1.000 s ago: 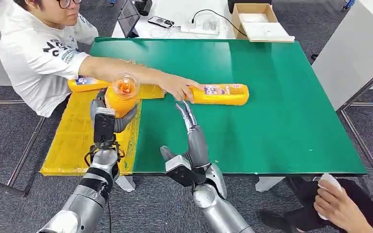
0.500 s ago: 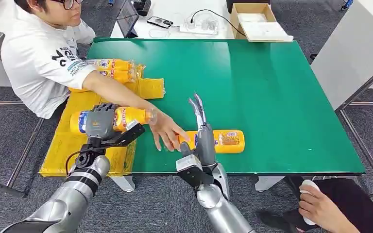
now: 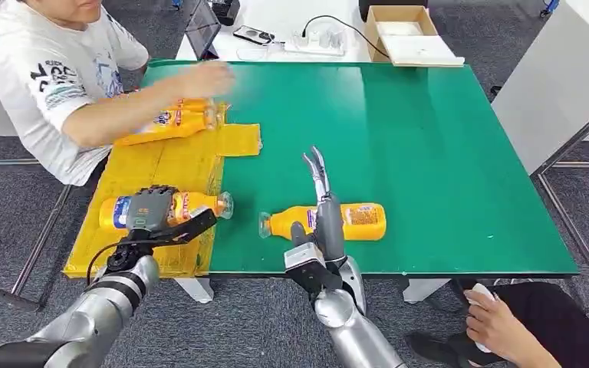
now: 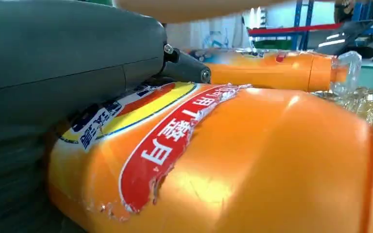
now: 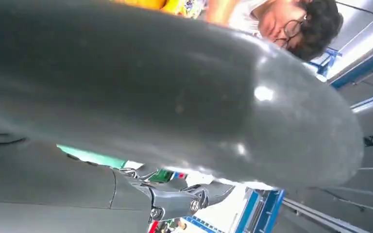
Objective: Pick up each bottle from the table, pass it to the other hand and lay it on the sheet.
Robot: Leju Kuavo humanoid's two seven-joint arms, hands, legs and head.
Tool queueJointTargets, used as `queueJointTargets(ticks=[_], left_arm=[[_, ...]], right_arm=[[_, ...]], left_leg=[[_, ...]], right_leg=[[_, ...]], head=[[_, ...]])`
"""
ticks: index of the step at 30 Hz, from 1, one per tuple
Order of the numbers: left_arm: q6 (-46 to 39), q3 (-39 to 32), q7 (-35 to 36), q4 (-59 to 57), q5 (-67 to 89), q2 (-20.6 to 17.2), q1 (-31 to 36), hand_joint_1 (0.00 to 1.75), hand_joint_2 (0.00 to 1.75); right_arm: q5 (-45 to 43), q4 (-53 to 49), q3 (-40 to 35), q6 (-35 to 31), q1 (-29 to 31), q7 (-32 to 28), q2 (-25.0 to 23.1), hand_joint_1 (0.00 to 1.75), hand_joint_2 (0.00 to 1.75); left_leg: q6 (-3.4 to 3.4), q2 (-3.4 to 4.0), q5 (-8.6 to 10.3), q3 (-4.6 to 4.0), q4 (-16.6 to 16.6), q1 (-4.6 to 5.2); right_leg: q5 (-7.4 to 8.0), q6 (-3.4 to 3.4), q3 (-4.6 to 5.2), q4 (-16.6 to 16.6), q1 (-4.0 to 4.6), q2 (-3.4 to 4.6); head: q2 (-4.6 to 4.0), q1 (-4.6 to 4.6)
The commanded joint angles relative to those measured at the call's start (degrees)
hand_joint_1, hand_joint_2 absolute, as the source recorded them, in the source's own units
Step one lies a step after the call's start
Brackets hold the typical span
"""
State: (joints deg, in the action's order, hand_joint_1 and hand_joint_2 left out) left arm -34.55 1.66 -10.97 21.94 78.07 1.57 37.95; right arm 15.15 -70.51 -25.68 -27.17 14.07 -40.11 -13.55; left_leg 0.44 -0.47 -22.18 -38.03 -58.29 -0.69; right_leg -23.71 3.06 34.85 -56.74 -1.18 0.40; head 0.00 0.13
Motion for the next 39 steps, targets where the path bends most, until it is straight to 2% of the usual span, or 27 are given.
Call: queueJointTargets(ticks=[1, 2, 3, 6, 7, 8, 10, 13, 18, 23, 28, 30, 31, 35, 36, 37, 38, 39], left_arm=[[4.46, -3.85, -2.98, -5.67, -4.31, 0.08, 1.91, 1.75, 1.75], [5.77, -5.28, -4.01, -5.6, -6.18, 0.47, 1.86, 0.87, 1.75], [6.05, -5.52, -4.06, -5.6, -6.48, 0.56, 1.86, 0.09, 1.75], [6.05, -5.52, -4.06, -5.6, -6.48, 0.56, 1.86, 0.09, 1.75], [6.77, -5.63, -3.85, -5.67, -6.69, 0.73, 1.9, 0.0, 1.75], [9.85, -7.55, -5.84, -5.61, -9.39, 1.2, 2.06, 0.0, 0.0], [11.53, -8.53, -6.87, -5.56, -10.83, 1.47, 2.15, 0.0, 0.0], [20.42, -11.81, -10.47, -5.44, -16.29, 2.49, 2.73, 0.0, 0.0], [29.56, -13.36, -14.02, -4.87, -21.03, 2.88, 2.92, 0.0, 0.0], [31.44, -13.97, -14.67, -4.88, -22.42, 2.96, 3.02, 0.0, 0.0], [39.05, -15.77, -17.3, -4.33, -27.49, 2.9, 2.93, 0.0, 0.0], [39.67, -17.73, -19.03, -3.44, -30.76, 3.35, 2.75, 0.0, 0.0], [32.52, -20.78, -23.18, -0.4, -35.06, 4.81, 1.77, 0.0, 0.0], [32.38, -20.53, -23.04, -0.29, -35.19, 5.03, 1.93, 0.0, 0.0], [27.87, -21.08, -24.22, 1.8, -36.52, 5.59, 1.12, 0.0, 0.0], [19.99, -21.89, -27.46, 3.9, -38.83, 6.18, 0.24, 0.0, 0.0], [19.84, -21.29, -27.76, 3.68, -39.49, 5.95, 0.15, 0.0, 0.0], [13.25, -20.77, -29.03, 7.77, -41.65, 6.46, -1.58, 0.0, 1.75]], right_arm=[[-0.03, 2.04, 0.43, 0.96, 1.4, 0.13, 0.91, 0.0, 0.0], [0.15, 2.1, 0.44, 1.08, 1.42, 0.26, 0.94, 0.0, 0.0], [0.18, 2.11, 0.46, 1.12, 1.43, 0.29, 0.94, 0.0, 0.0], [0.18, 2.11, 0.46, 1.12, 1.43, 0.29, 0.94, 0.0, 0.0], [0.22, 2.16, 0.54, 1.18, 1.43, 0.34, 0.96, 0.0, 0.0], [0.38, 2.26, 0.64, 1.41, 1.42, 0.6, 0.94, 0.0, 0.0], [0.52, 2.35, 0.7, 1.53, 1.42, 0.72, 0.95, 0.0, 0.0], [0.49, 3.47, 1.4, 2.32, 1.66, 0.83, 0.94, 0.0, 0.0], [-0.24, 5.47, 2.88, 4.09, 2.34, 0.84, 0.92, 0.0, 0.0], [-0.2, 5.89, 3.12, 4.23, 2.45, 0.71, 0.93, 0.0, 0.0], [0.01, 7.41, 4.16, 4.28, 2.89, 0.25, 1.03, 0.0, 0.0], [0.96, 8.29, 4.28, 4.29, 3.19, 0.82, 1.56, 0.0, 0.0], [4.65, 10.28, 2.71, 6.04, 4.41, 6.52, 3.57, 0.0, 0.0], [4.62, 10.58, 3.23, 6.35, 4.48, 6.47, 4.16, 0.0, 0.0], [6.38, 12.31, 2.73, 7.45, 5.31, 8.8, 4.7, 0.0, 1.75], [9.38, 13.4, 1.43, 10.02, 6.35, 13.0, 6.05, 0.0, 1.75], [9.4, 13.79, 2.09, 10.42, 6.64, 12.99, 6.26, 0.0, 1.75], [12.69, 15.95, 1.23, 11.94, 8.11, 16.81, 7.27, 0.0, 1.75]], left_leg=[[0.01, 0.06, -0.06, 0.23, 0.03, -0.03], [0.01, 0.1, -0.12, 0.34, 0.01, -0.04], [0.01, 0.07, -0.09, 0.33, 0.03, -0.02], [0.01, 0.02, -0.1, 0.39, 0.02, -0.02], [0.01, 0.02, -0.08, 0.37, 0.02, -0.01], [0.0, 0.01, -0.03, 0.26, 0.03, -0.01], [0.01, 0.02, -0.08, 0.37, 0.02, -0.04], [0.01, -0.04, -0.1, 0.46, 0.03, -0.05], [0.01, -0.15, -0.02, 0.59, 0.08, -0.01], [0.02, -0.18, -0.01, 0.73, 0.07, 0.02], [0.0, -0.09, -0.01, 0.83, 0.1, 0.01], [0.0, -0.08, 0.0, 0.91, 0.14, -0.01], [0.01, -0.03, -0.02, 0.95, 0.15, -0.03], [0.05, -0.09, 0.0, 0.93, 0.13, -0.01], [0.05, -0.06, -0.01, 0.93, 0.11, -0.02], [0.04, -0.09, 0.0, 0.83, 0.08, -0.03], [0.04, -0.08, -0.01, 0.84, 0.08, -0.03], [0.06, -0.08, -0.02, 0.87, 0.09, -0.02]], right_leg=[[-0.03, -0.1, -0.23, 0.06, 0.06, 0.01], [-0.07, -0.15, -0.35, 0.06, 0.08, 0.03], [-0.07, -0.12, -0.34, 0.06, 0.05, 0.01], [-0.1, -0.13, -0.41, 0.05, 0.06, -0.04], [-0.08, -0.12, -0.38, 0.04, 0.03, -0.03], [-0.03, -0.07, -0.27, 0.05, 0.03, -0.01], [-0.07, -0.12, -0.41, 0.07, 0.06, -0.03], [-0.1, -0.15, -0.52, 0.09, 0.07, -0.1], [-0.06, -0.14, -0.67, 0.11, 0.03, -0.18], [-0.04, -0.1, -0.8, 0.08, 0.0, -0.11], [-0.02, -0.14, -0.84, 0.1, 0.02, -0.12], [-0.01, -0.19, -0.94, 0.16, 0.05, -0.14], [-0.01, -0.22, -0.98, 0.19, 0.08, -0.11], [0.01, -0.13, -1.0, 0.21, 0.05, -0.16], [0.0, -0.16, -1.0, 0.2, 0.07, -0.16], [0.0, -0.12, -0.88, 0.15, 0.06, -0.19], [-0.01, -0.14, -0.9, 0.16, 0.06, -0.19], [-0.02, -0.15, -0.94, 0.18, 0.06, -0.19]], head=[[0.0, 0.0], [0.0, 0.0], [0.0, 0.0], [0.0, 0.0], [0.0, 0.0], [0.0, 0.02], [0.0, 0.0], [0.0, 0.0], [0.0, -0.02], [0.0, 0.0], [0.0, 0.0], [0.0, 0.0], [0.0, 0.0], [0.0, 0.0], [0.0, 0.0], [0.0, 0.0], [0.0, 0.0], [0.0, 0.0]])
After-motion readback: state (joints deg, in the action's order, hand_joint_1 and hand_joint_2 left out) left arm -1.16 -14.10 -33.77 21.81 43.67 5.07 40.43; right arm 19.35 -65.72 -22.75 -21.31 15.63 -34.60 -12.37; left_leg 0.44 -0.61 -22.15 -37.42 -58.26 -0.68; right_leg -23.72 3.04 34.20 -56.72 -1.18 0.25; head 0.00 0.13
